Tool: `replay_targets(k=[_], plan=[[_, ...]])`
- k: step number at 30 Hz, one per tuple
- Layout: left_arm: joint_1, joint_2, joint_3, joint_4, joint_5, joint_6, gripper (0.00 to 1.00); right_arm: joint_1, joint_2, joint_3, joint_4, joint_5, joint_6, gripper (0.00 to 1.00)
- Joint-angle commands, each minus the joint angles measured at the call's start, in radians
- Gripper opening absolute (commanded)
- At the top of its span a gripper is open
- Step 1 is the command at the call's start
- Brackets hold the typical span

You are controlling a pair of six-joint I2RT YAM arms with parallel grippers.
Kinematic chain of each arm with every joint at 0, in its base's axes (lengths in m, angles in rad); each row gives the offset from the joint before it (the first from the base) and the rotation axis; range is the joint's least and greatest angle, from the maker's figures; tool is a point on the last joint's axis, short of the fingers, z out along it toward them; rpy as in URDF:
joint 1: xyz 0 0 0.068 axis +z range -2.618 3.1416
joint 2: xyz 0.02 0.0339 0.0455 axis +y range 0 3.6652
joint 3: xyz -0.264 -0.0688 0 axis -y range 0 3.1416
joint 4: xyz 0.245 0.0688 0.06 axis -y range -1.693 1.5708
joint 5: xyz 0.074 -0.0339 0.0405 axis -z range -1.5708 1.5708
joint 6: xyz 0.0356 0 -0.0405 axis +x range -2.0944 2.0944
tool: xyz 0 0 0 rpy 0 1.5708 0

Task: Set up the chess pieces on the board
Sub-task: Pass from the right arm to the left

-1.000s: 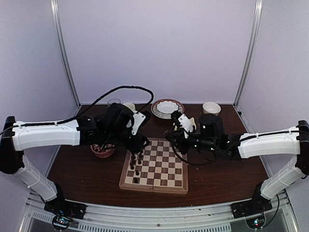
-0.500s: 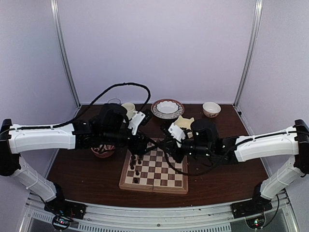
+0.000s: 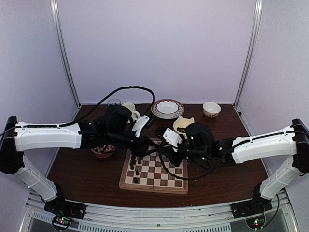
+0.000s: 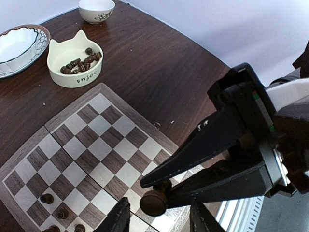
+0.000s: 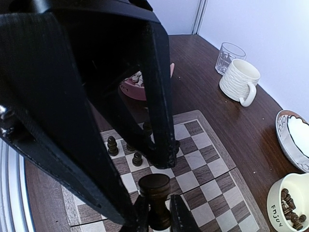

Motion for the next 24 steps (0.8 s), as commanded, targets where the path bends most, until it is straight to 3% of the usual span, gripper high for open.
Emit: replay_targets(k=[1,12,17,24], plan=[[0.005,0.015,0.037,0.031,0.045,-0.006,0.42,0.014,0.000,0.024,0.017,0.019,-0.013,0.16],[0.029,0.035,0.036,0.056,0.128,-0.050,0.38,0.026,-0.035,-0.006,0.052,0.013,-0.022,0.16],[0.043,0.032,0.026,0.072,0.148,-0.067,0.45,0.026,-0.042,-0.013,0.059,0.024,-0.023,0.16],[0.045,0.045,0.038,0.056,0.153,-0.067,0.43,0.026,-0.044,-0.014,0.061,0.049,-0.021,0.17]])
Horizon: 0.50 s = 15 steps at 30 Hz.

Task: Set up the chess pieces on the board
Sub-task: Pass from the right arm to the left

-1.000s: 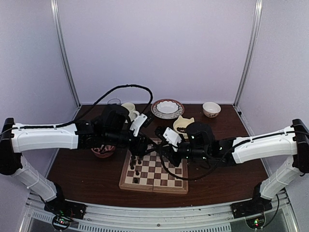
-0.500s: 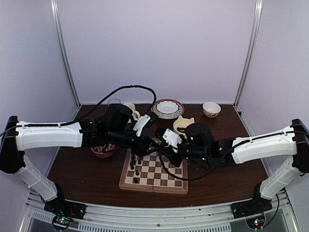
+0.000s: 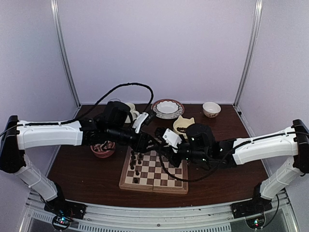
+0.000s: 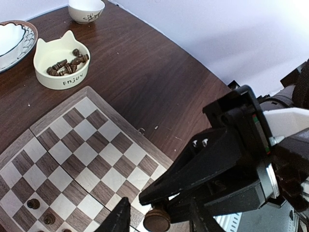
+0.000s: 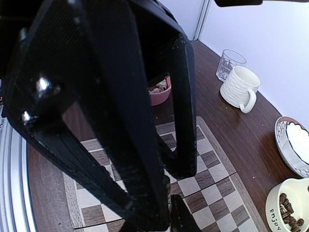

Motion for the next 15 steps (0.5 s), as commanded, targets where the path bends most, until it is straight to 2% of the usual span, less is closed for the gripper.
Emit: replay_targets(k=[1,7,9,12,15], plan=[[0.003,0.027,0.020,0.027,0.021,-0.007,0.43,0.006,-0.034,-0.010,0.043,0.030,-0.008,0.17],[0.003,0.031,0.022,0.031,0.037,-0.009,0.32,0.006,-0.063,-0.043,0.088,0.060,-0.001,0.16],[0.003,0.034,0.024,0.032,0.045,-0.013,0.32,0.007,-0.073,-0.049,0.090,0.060,0.000,0.16],[0.005,0.040,0.026,0.033,0.059,-0.016,0.38,0.006,-0.082,-0.061,0.109,0.065,0.000,0.16],[0.006,0.045,0.030,0.034,0.080,-0.016,0.36,0.006,-0.074,-0.050,0.091,0.053,-0.005,0.17]])
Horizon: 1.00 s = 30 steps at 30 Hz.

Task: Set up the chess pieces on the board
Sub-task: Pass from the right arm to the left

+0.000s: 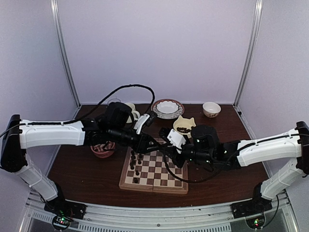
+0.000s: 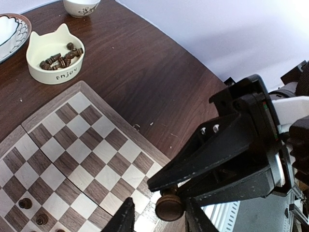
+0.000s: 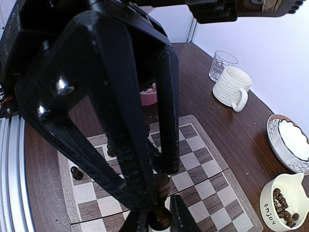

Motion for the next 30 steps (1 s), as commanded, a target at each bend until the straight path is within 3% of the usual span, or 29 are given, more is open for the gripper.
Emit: replay_targets(k=[1,16,23,30], plan=[[0.005,0.024,0.032,0.026,0.052,-0.002,0.36,0.005,-0.020,0.010,0.058,0.012,-0.003,0.17],[0.007,0.061,0.057,0.021,0.115,-0.005,0.23,0.006,-0.028,0.001,0.071,0.007,0.002,0.17],[0.008,0.069,0.066,0.009,0.113,-0.006,0.14,0.005,-0.032,-0.002,0.071,0.020,0.002,0.22],[0.032,0.049,0.038,0.029,0.097,-0.040,0.13,0.005,-0.033,-0.005,0.078,0.026,0.004,0.43]])
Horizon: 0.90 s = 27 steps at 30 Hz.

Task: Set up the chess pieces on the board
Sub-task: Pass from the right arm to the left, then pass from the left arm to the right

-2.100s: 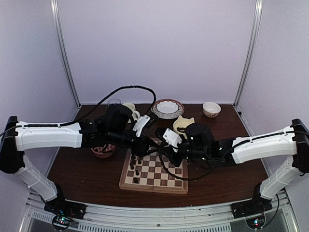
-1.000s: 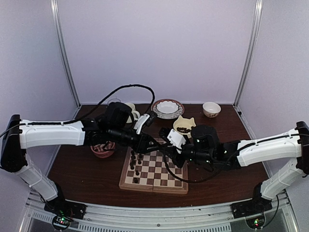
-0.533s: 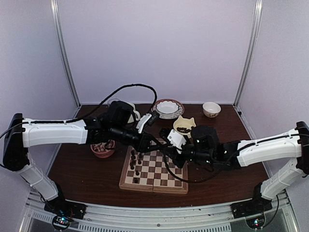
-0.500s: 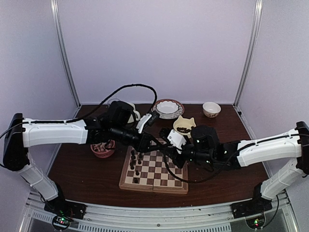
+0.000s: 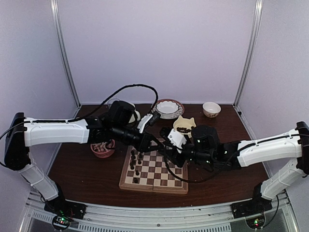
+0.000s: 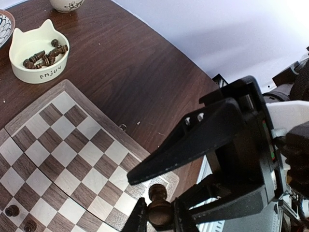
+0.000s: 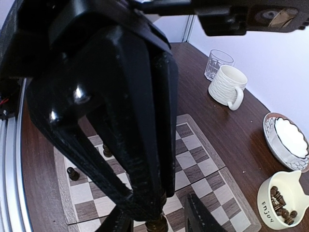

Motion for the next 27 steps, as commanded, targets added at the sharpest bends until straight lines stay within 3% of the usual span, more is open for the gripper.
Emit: replay_targets(k=[1,5,8,12,19,27], plan=[[0.026,-0.008,-0.015,0.044,0.015,-0.034,0.13,0.005,-0.031,0.000,0.080,0.009,0.007,0.47],[0.055,-0.025,-0.046,0.096,0.052,-0.067,0.13,0.005,-0.042,-0.006,0.085,0.002,0.016,0.70],[0.073,-0.046,-0.067,0.115,0.068,-0.084,0.13,0.006,-0.058,-0.008,0.082,-0.024,0.028,0.76],[0.097,-0.074,-0.105,0.193,0.103,-0.116,0.13,0.002,-0.083,-0.021,0.103,-0.062,0.071,0.76],[0.117,-0.090,-0.156,0.327,0.181,-0.180,0.13,-0.069,-0.109,-0.037,0.177,-0.254,0.236,0.65],[0.121,-0.115,-0.207,0.493,0.263,-0.277,0.13,-0.088,-0.140,-0.087,0.264,-0.268,0.287,0.56]])
